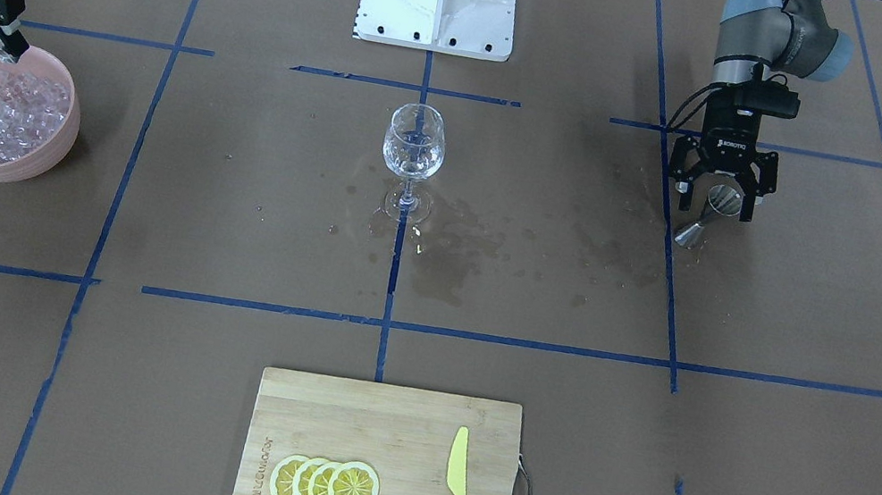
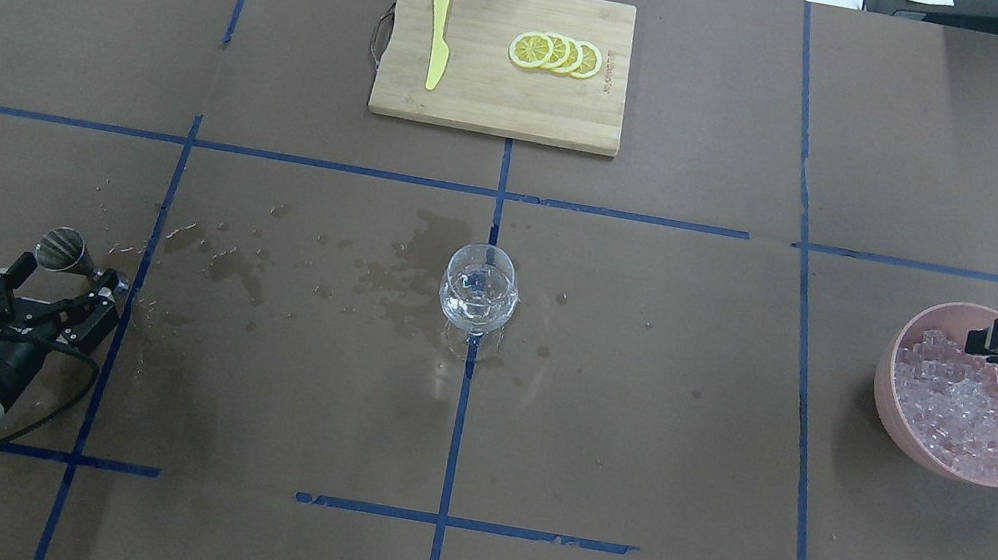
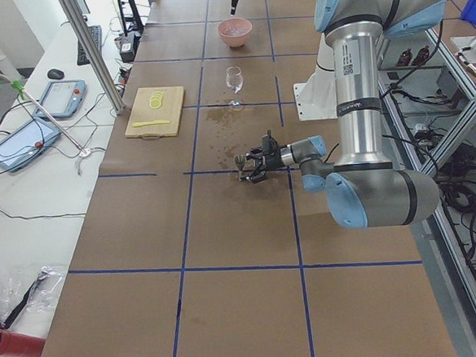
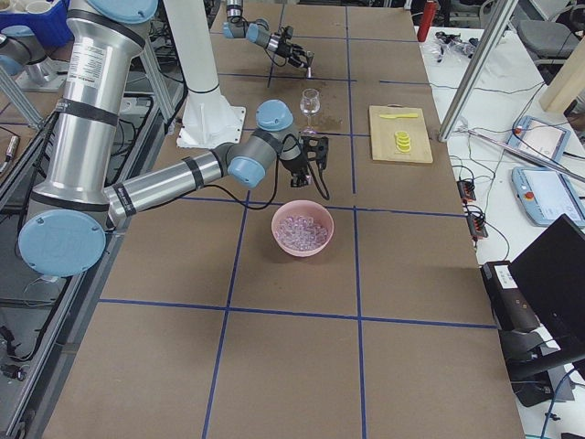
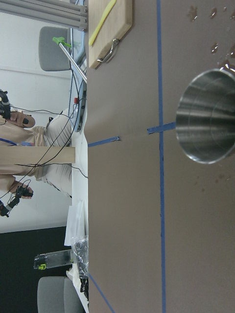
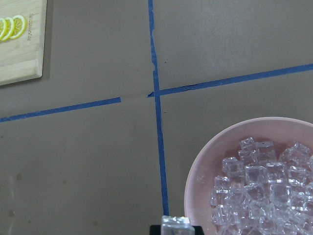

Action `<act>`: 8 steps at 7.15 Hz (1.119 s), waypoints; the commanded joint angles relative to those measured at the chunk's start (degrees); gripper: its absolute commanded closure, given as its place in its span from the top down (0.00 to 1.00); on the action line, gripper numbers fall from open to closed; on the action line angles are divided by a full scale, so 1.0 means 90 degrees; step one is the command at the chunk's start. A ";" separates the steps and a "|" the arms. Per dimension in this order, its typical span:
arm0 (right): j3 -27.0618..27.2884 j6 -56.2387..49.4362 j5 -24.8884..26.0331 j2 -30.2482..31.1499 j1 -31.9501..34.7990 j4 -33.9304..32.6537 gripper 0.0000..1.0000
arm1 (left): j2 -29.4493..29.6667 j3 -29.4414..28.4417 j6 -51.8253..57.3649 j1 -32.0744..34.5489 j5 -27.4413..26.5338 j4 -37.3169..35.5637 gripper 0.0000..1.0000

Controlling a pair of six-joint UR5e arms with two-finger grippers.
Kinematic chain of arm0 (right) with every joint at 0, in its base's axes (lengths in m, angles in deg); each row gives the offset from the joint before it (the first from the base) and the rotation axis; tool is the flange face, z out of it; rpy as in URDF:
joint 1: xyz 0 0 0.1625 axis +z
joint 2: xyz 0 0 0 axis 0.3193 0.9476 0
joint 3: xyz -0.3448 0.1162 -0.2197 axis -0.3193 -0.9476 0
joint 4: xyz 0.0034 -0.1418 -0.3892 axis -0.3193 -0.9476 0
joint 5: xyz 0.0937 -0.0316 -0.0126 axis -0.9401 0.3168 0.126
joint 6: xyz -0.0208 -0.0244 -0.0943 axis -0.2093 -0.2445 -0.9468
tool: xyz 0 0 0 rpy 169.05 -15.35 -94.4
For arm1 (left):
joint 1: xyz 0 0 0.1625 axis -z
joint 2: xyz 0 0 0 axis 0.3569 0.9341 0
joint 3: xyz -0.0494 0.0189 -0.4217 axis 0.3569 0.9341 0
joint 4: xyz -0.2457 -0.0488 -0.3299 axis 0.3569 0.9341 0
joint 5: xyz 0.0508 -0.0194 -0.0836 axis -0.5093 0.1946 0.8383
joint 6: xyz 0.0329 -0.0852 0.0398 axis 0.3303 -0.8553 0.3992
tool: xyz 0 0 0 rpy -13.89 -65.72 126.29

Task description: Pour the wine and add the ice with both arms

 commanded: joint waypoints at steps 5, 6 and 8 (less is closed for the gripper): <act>0.0034 0.0010 -0.0072 -0.0120 -0.0037 0.0027 0.00 | -0.1255 0.1567 0.0013 -0.0385 0.1544 -0.0234 1.00; 0.0034 0.0223 -0.0082 -0.0218 -0.0076 0.0027 0.00 | -0.1413 0.1968 0.0003 -0.0434 0.1837 -0.0603 1.00; 0.0034 0.0673 -0.0043 -0.0569 -0.0270 0.0027 0.00 | -0.1638 0.2633 0.0003 -0.0463 0.2549 -0.1228 1.00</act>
